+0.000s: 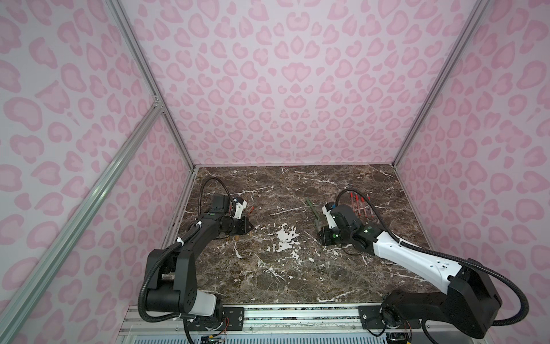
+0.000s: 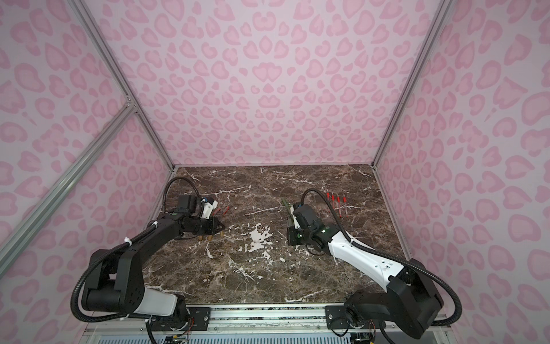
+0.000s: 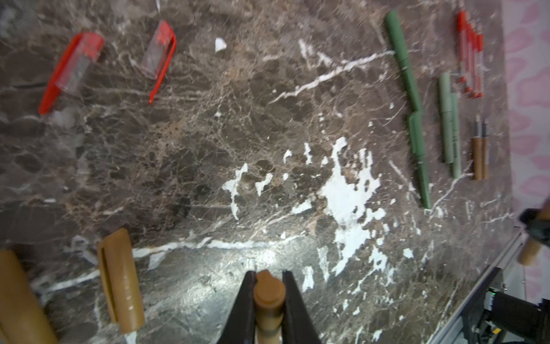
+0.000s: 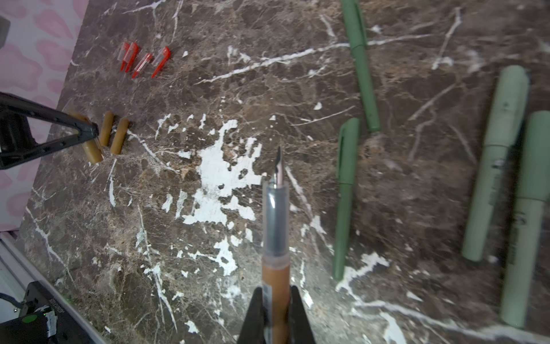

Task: Open the pen caps
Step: 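Set the tan cap beside the other tan caps while the right carries the pen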

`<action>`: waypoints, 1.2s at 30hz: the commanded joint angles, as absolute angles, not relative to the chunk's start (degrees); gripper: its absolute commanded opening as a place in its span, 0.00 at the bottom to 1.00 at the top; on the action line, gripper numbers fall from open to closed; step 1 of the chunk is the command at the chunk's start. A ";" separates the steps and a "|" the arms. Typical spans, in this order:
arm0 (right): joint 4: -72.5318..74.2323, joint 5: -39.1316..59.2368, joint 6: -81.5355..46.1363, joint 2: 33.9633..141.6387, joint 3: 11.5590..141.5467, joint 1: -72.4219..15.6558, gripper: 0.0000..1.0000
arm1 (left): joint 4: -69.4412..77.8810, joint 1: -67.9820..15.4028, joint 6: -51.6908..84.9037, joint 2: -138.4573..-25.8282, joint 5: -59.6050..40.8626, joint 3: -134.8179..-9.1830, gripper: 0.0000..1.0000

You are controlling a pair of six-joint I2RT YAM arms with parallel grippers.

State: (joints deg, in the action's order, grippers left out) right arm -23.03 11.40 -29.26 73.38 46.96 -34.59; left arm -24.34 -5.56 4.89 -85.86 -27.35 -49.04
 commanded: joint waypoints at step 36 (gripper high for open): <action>-34.43 7.89 -11.95 79.63 47.07 -4.45 0.00 | -26.73 -7.18 5.04 -82.35 -15.82 -53.02 0.49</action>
